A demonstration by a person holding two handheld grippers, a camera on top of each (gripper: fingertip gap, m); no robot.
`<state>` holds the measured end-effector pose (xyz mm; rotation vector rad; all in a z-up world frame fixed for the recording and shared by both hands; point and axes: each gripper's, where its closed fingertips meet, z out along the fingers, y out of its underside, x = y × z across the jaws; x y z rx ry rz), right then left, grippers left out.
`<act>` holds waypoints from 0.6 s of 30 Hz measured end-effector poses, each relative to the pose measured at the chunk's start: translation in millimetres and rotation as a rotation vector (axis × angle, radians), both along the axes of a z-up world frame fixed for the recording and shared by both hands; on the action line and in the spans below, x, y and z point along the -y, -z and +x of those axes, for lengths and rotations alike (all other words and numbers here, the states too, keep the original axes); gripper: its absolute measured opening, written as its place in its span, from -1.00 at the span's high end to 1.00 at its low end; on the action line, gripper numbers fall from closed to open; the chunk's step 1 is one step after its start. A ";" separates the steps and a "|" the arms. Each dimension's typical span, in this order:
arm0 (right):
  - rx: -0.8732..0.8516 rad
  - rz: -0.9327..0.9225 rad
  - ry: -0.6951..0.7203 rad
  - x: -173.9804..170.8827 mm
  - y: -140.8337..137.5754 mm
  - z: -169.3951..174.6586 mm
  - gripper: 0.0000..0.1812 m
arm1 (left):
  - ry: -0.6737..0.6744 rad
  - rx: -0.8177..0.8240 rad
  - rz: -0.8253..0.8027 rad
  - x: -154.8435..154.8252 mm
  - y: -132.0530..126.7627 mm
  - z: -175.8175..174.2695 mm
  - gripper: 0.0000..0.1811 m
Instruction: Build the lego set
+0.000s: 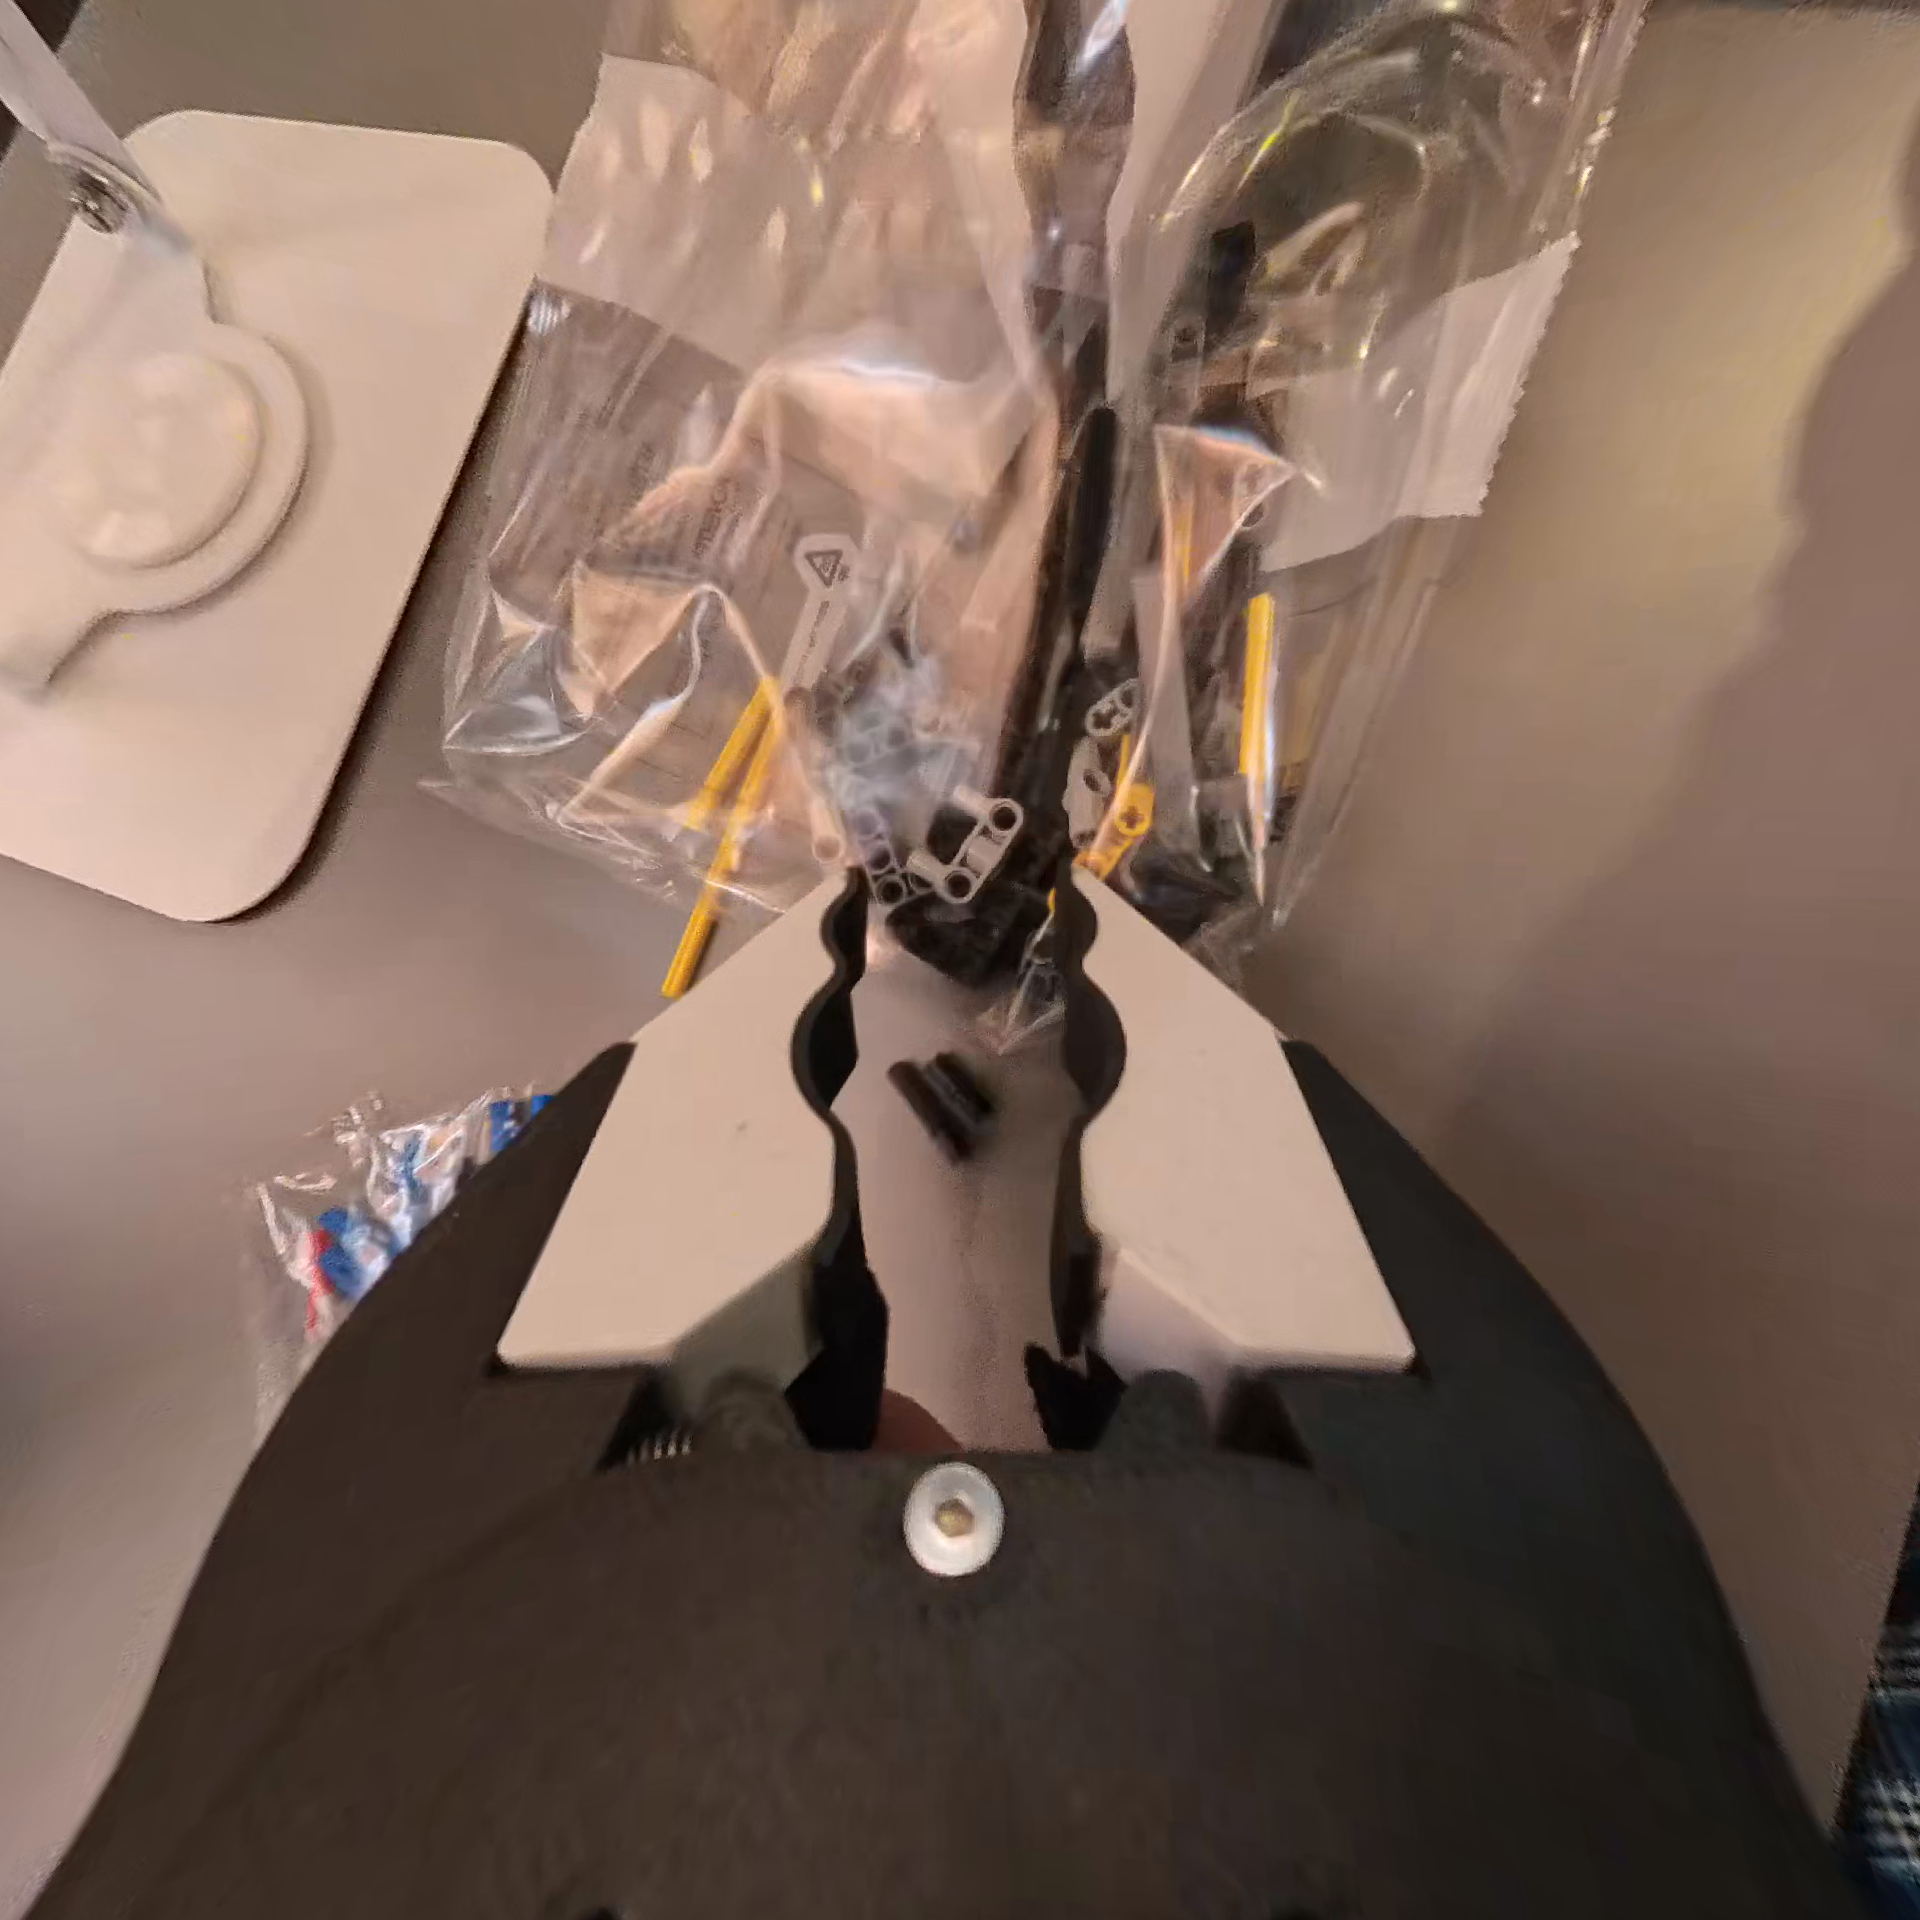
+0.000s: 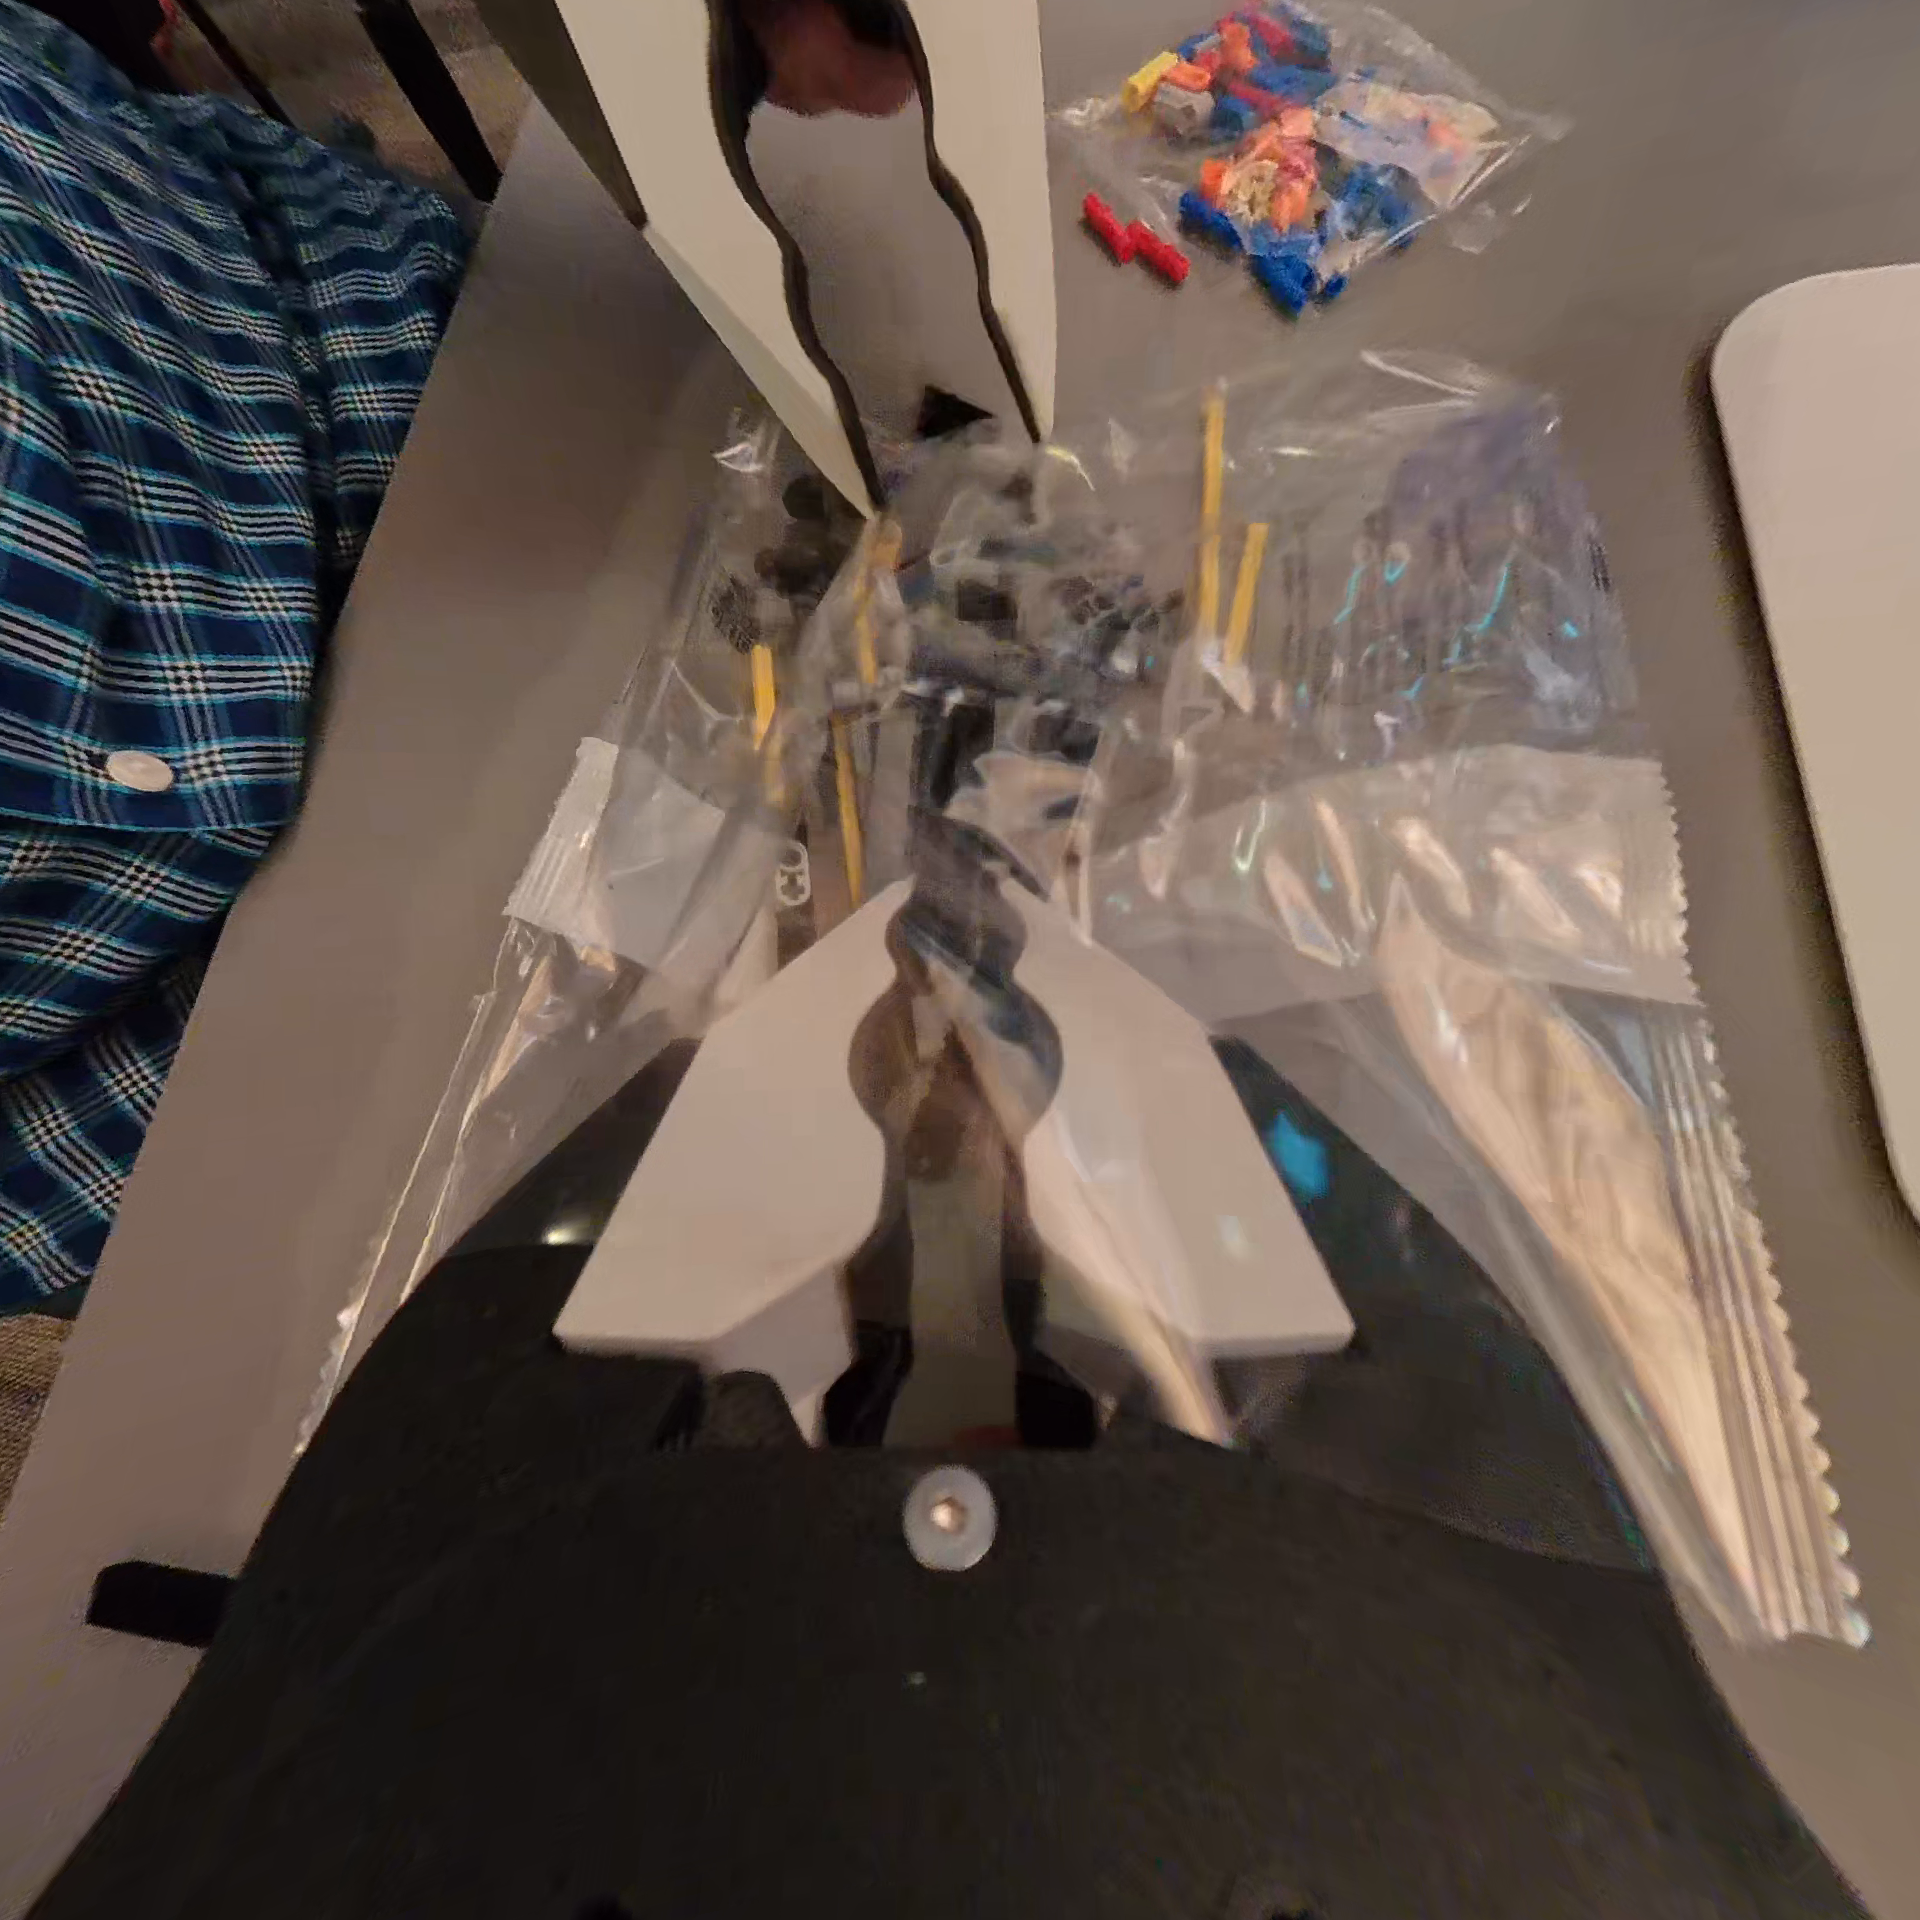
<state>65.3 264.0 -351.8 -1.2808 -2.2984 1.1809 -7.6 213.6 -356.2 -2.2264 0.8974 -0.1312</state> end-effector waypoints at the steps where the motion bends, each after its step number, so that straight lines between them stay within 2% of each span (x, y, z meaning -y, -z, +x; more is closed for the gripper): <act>1: -0.001 -0.003 -0.014 3.0 -1.9 0.4 0.91 | 0.000 0.004 -0.007 -0.2 3.0 0.5 0.65; 10: -0.021 0.000 -0.057 23.9 -8.7 -11.6 0.94 | 0.011 0.036 0.012 -2.2 10.2 10.5 0.76; 18: 0.027 0.028 -0.032 32.0 2.7 -20.8 0.90 | 0.012 0.013 0.044 -6.5 13.2 15.9 0.78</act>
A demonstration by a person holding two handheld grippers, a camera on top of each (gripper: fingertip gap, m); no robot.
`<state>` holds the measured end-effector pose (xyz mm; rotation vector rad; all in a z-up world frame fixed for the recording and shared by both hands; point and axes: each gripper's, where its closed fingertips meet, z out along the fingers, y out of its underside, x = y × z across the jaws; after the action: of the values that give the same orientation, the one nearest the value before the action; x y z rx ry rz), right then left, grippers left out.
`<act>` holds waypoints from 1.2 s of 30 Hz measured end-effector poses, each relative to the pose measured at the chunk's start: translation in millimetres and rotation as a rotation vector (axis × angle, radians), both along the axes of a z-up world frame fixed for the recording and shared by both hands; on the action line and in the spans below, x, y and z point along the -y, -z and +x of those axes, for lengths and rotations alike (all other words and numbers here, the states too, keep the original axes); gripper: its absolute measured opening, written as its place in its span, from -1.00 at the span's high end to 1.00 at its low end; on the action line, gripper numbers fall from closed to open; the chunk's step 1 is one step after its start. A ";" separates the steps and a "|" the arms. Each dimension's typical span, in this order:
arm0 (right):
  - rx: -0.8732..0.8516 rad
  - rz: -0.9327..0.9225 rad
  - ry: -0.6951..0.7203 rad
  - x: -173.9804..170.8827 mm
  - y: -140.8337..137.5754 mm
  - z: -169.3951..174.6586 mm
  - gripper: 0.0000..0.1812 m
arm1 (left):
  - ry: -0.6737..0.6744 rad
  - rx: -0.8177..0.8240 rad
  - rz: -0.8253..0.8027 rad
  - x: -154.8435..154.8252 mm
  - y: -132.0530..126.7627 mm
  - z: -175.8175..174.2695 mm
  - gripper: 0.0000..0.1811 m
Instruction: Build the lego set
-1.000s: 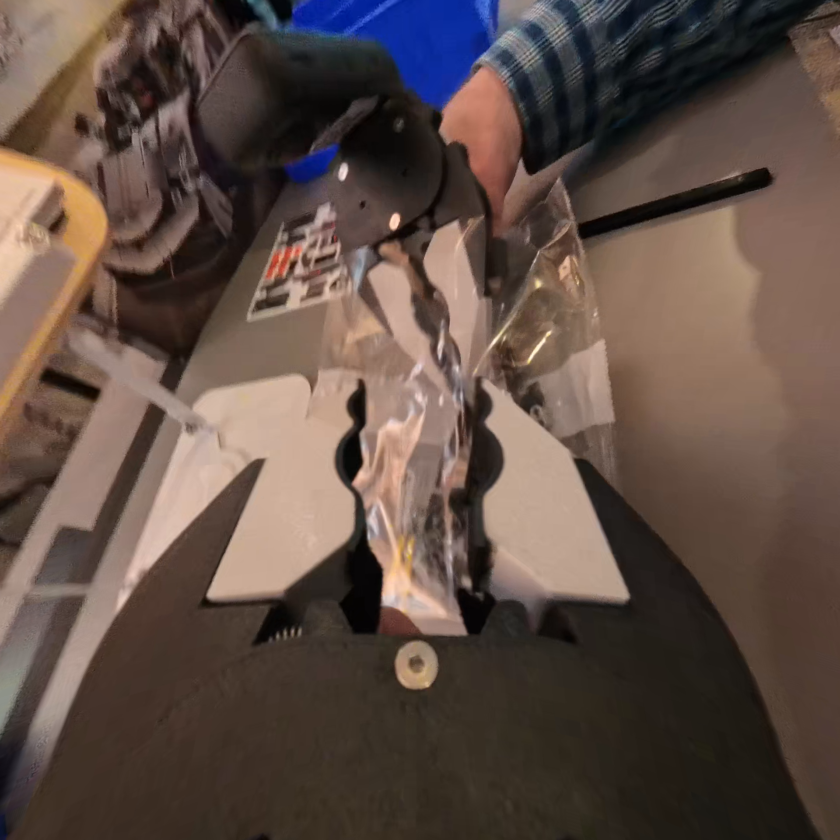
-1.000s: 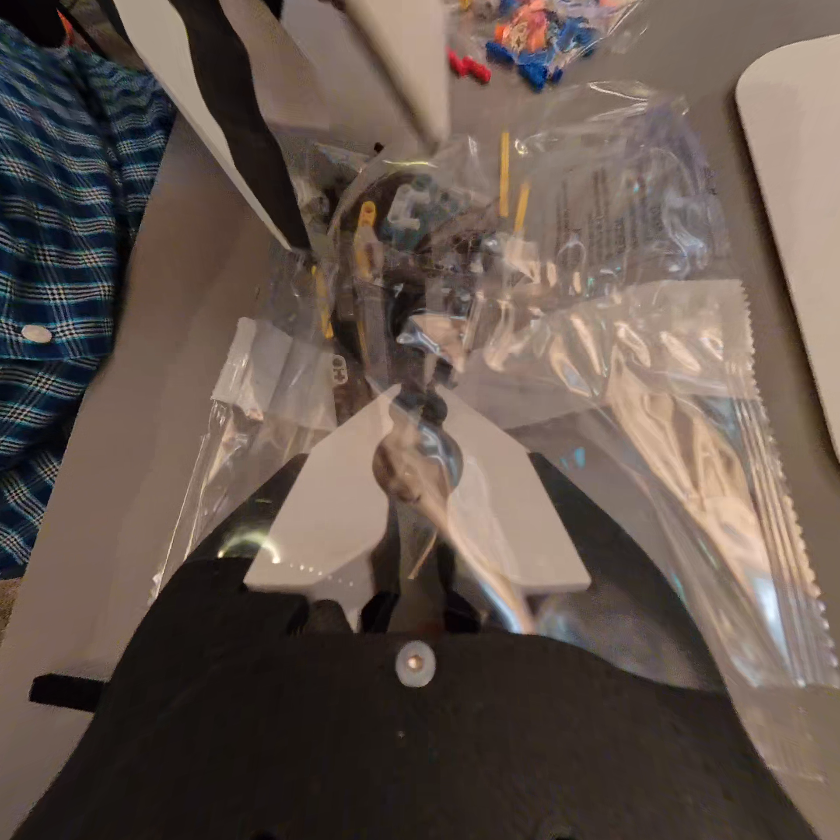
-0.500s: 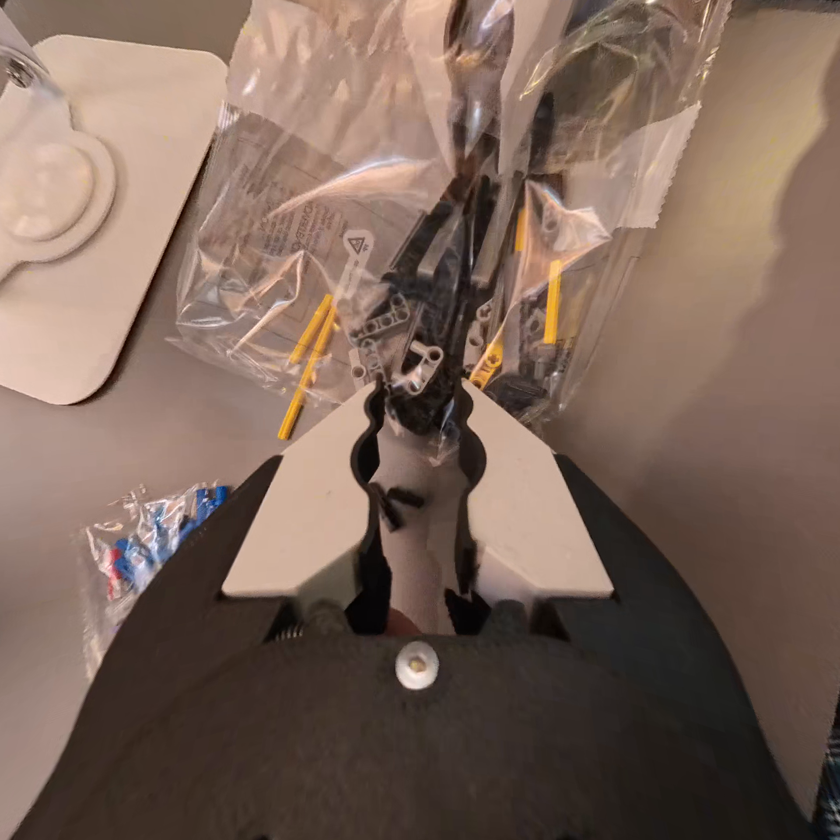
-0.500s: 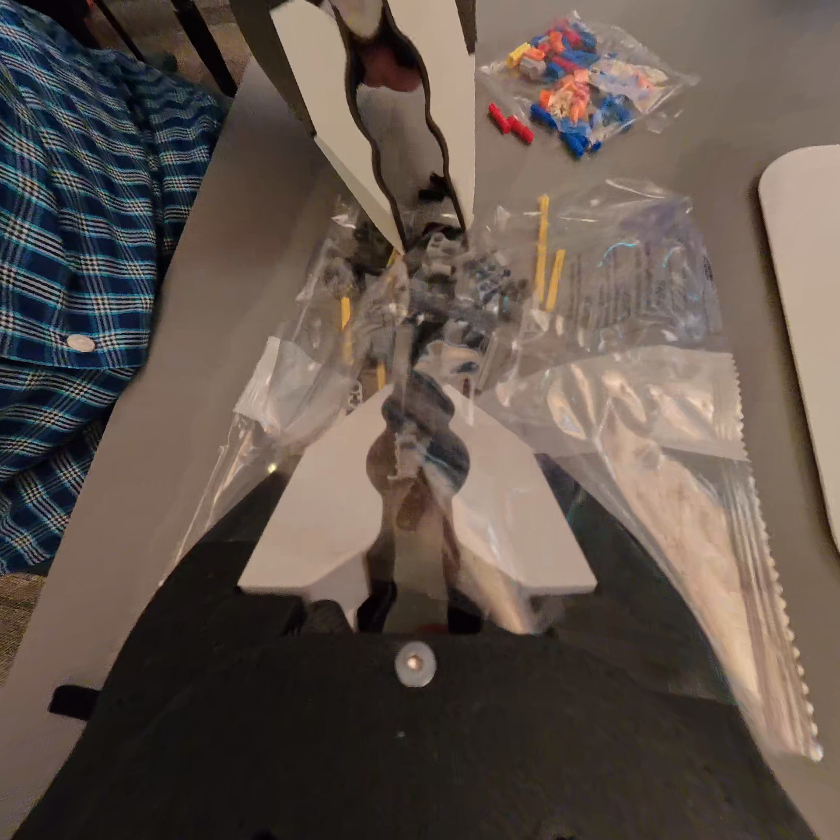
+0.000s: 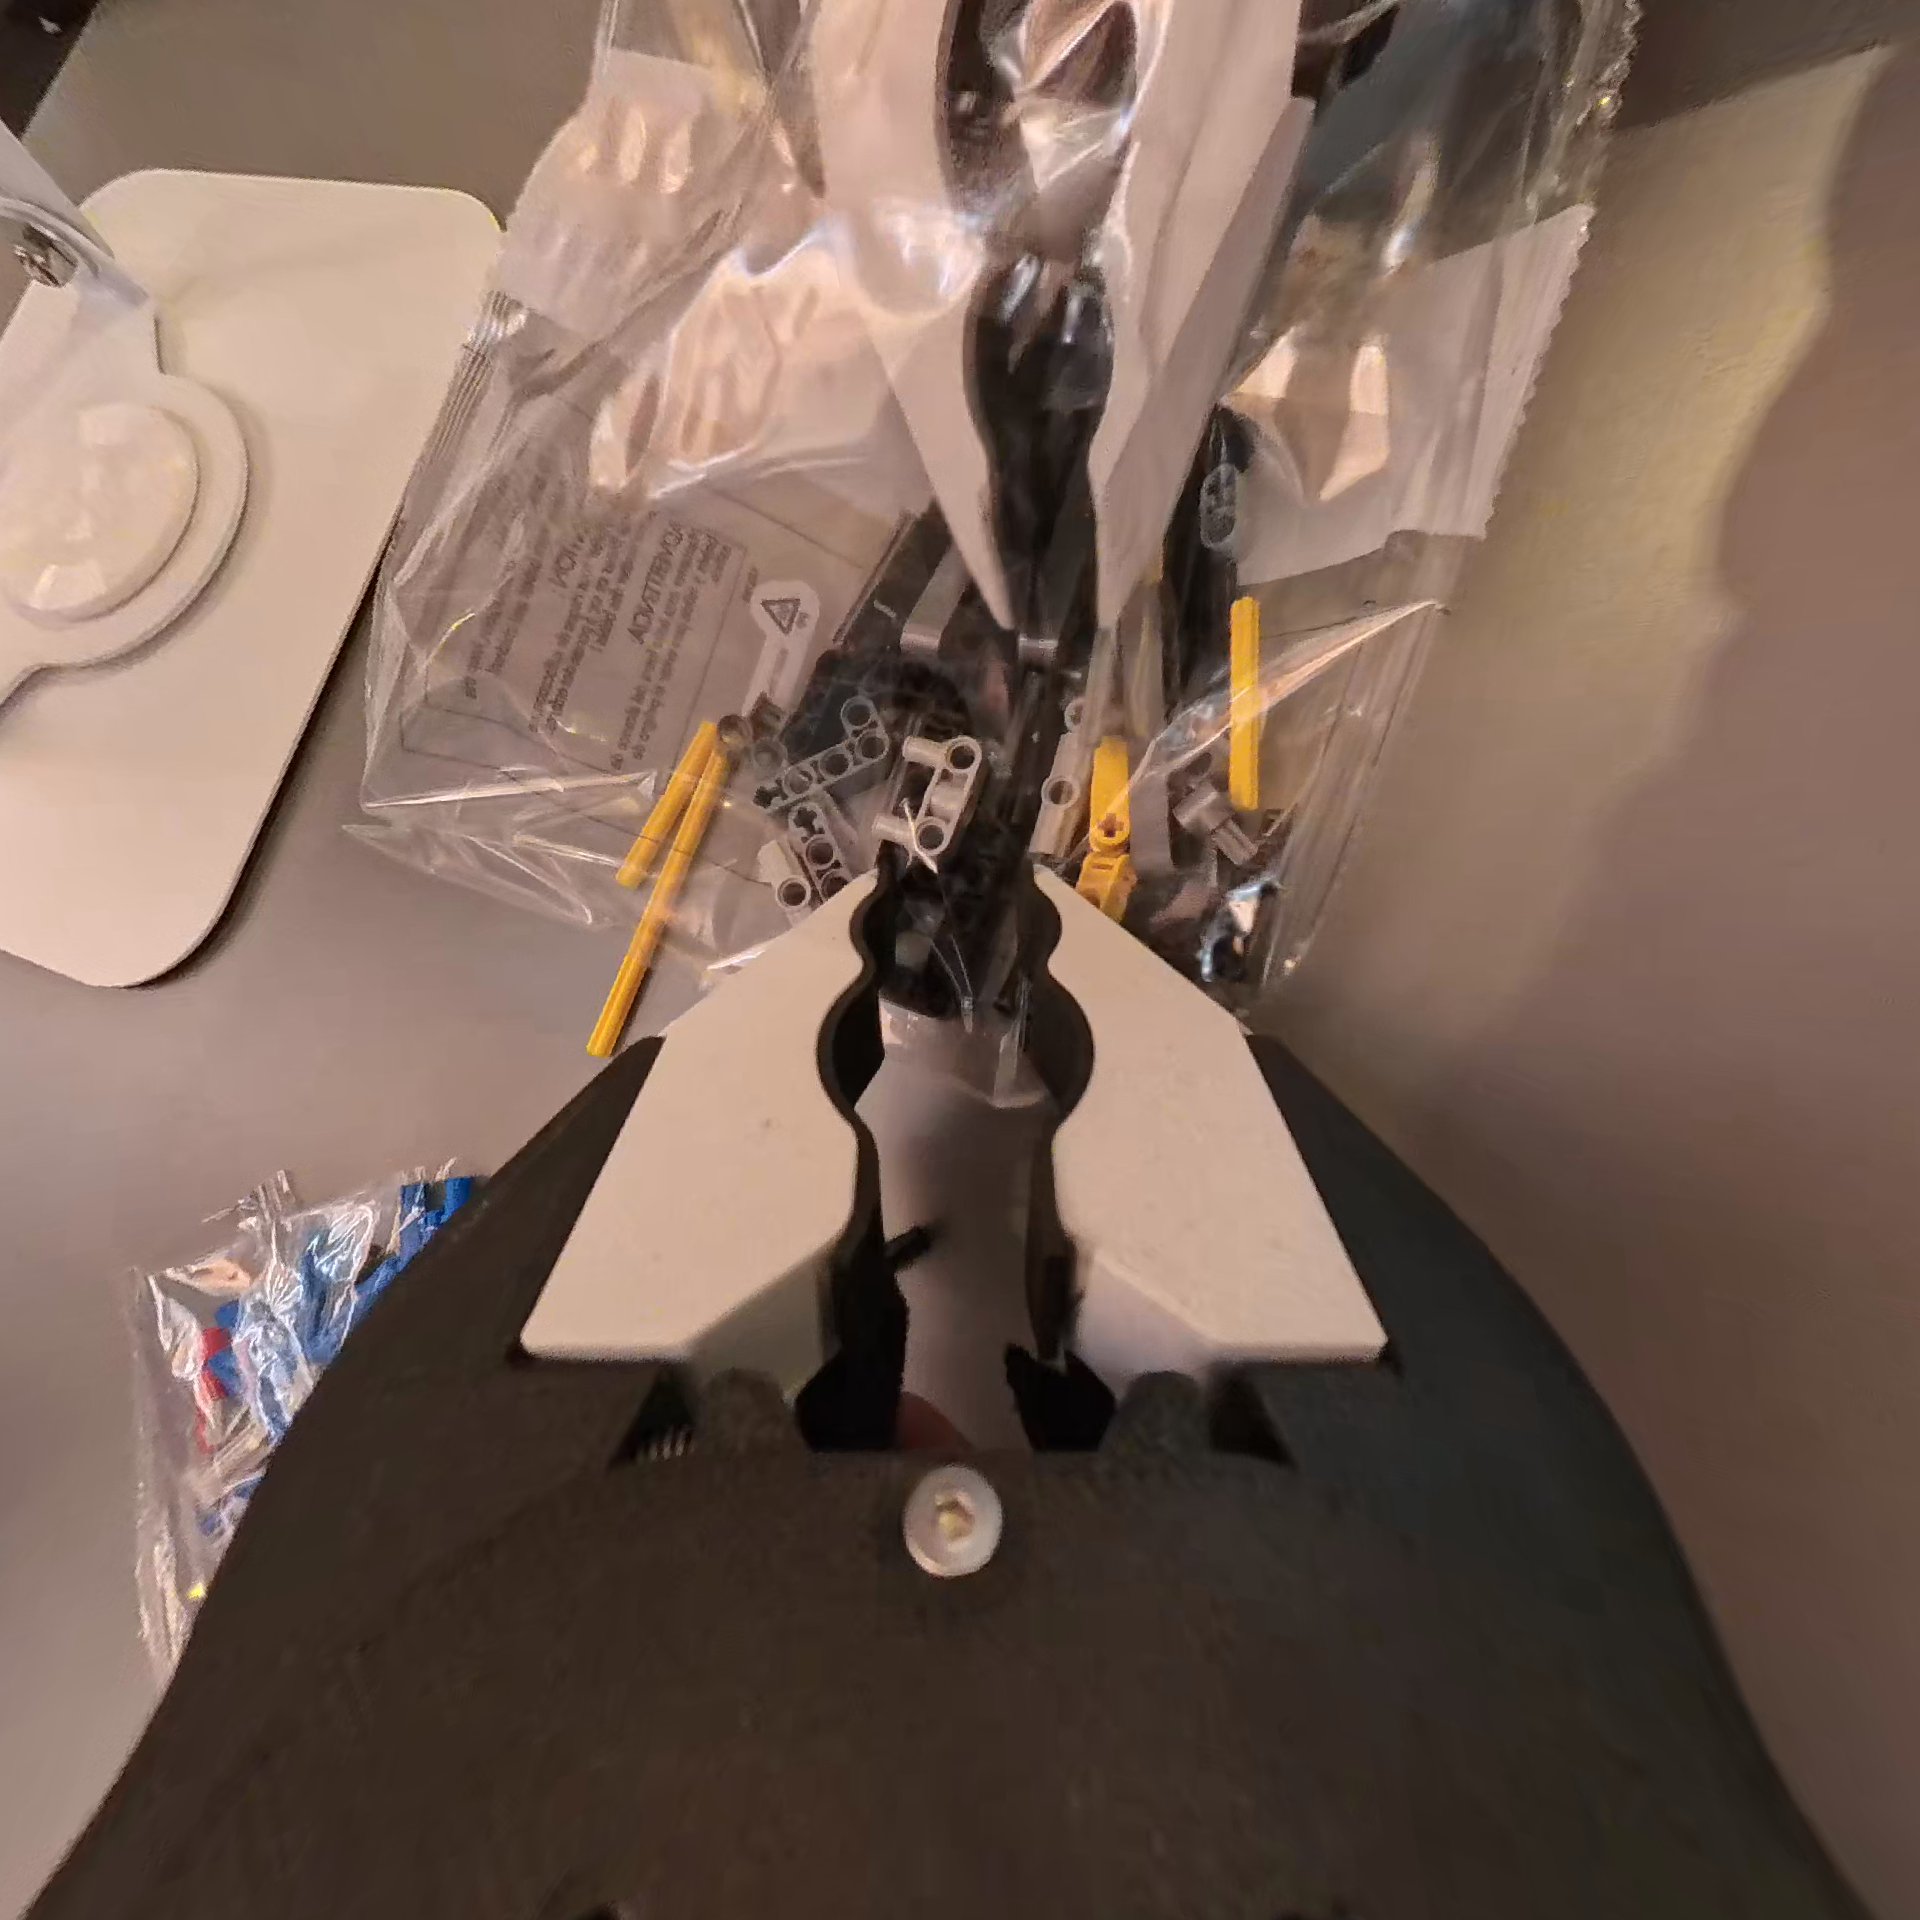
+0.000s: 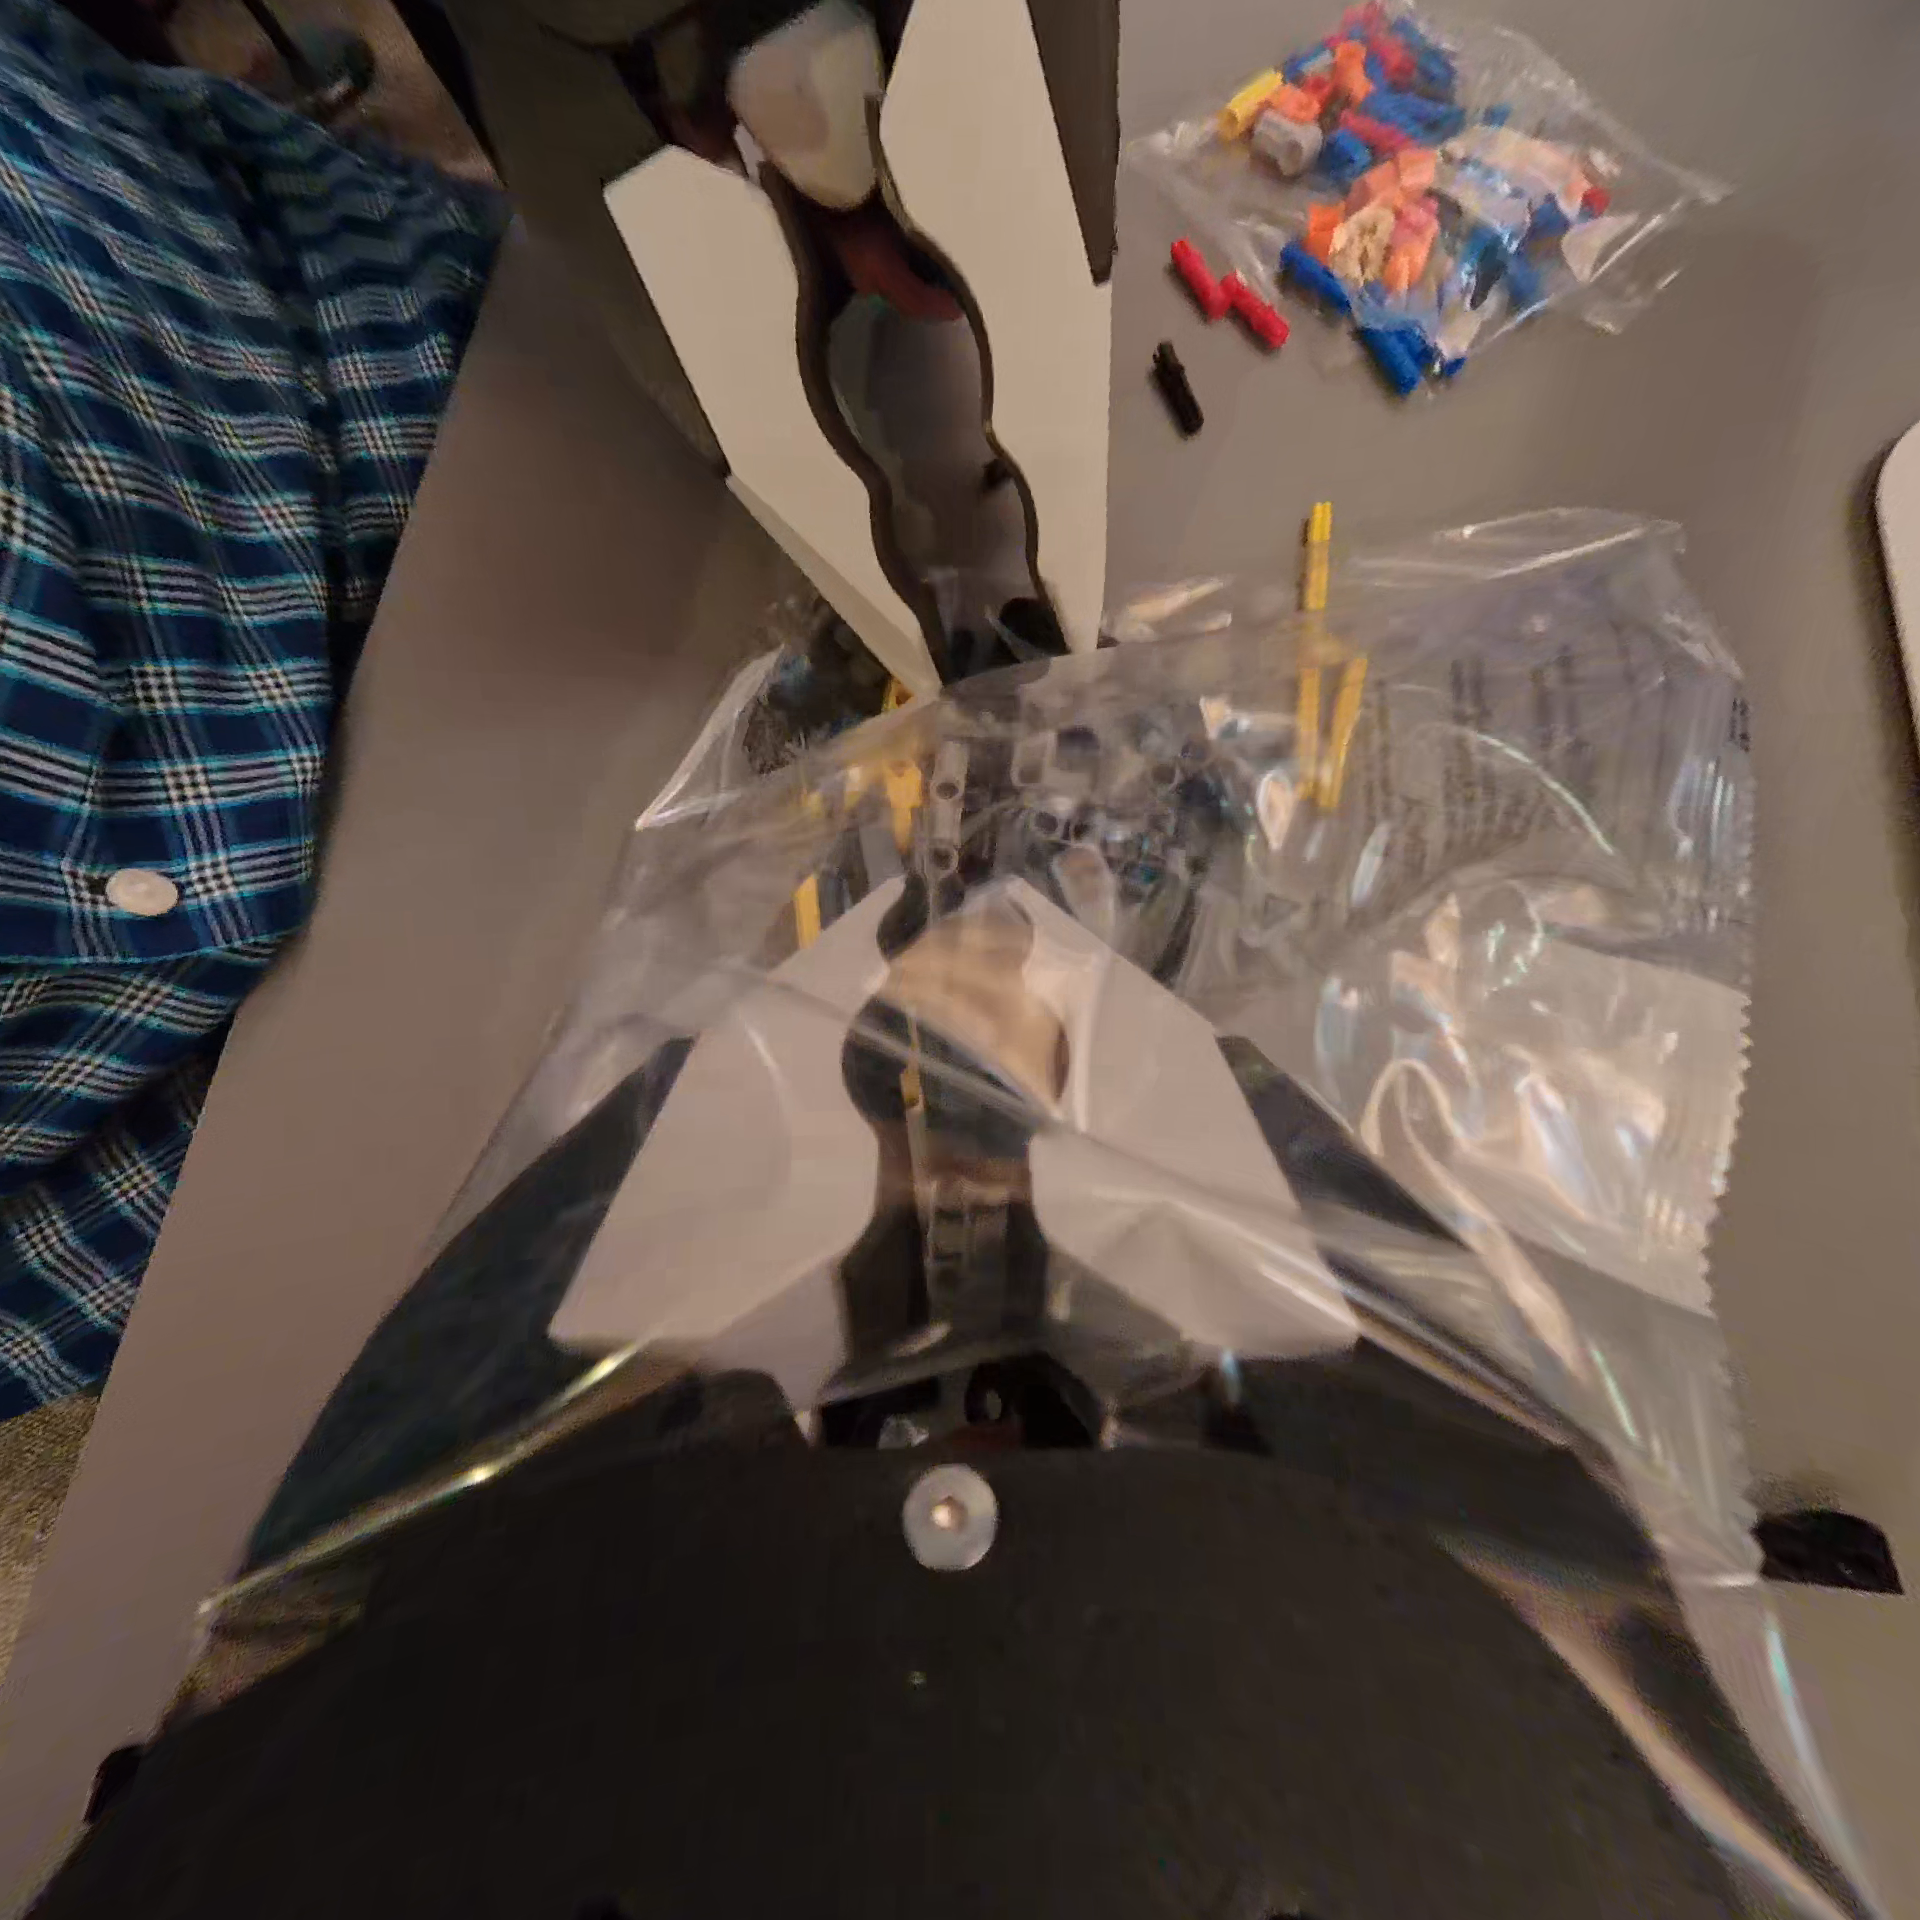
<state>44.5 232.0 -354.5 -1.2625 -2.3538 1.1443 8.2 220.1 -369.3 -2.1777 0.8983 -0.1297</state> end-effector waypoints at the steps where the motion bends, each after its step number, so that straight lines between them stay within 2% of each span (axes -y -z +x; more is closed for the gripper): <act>1: -0.004 -0.006 0.010 0.0 -0.9 -2.2 0.90 | -0.001 0.000 0.002 -0.2 0.0 0.0 0.78; 5: 0.029 0.044 0.018 4.6 5.3 -6.3 0.89 | -0.009 0.013 0.009 -0.9 0.2 0.8 0.78; 9: 0.039 0.059 0.043 2.9 9.6 -13.5 0.99 | -0.013 0.024 0.016 -1.0 0.2 -0.2 0.78; 15: 0.033 0.103 0.001 13.8 13.1 -12.7 0.95 | -0.019 0.024 0.029 -0.4 0.5 -1.0 0.78; 27: 0.081 0.131 0.083 -0.7 16.6 -5.5 0.96 | -0.023 0.020 0.028 3.5 0.3 -3.3 0.75; 36: 0.061 0.142 0.066 5.8 17.5 -12.5 0.93 | -0.021 0.025 0.035 2.8 0.9 -2.9 0.75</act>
<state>32.0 226.2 -371.9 -1.3319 -2.3706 0.9143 5.4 217.3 -370.3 -2.1479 0.8574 -0.1296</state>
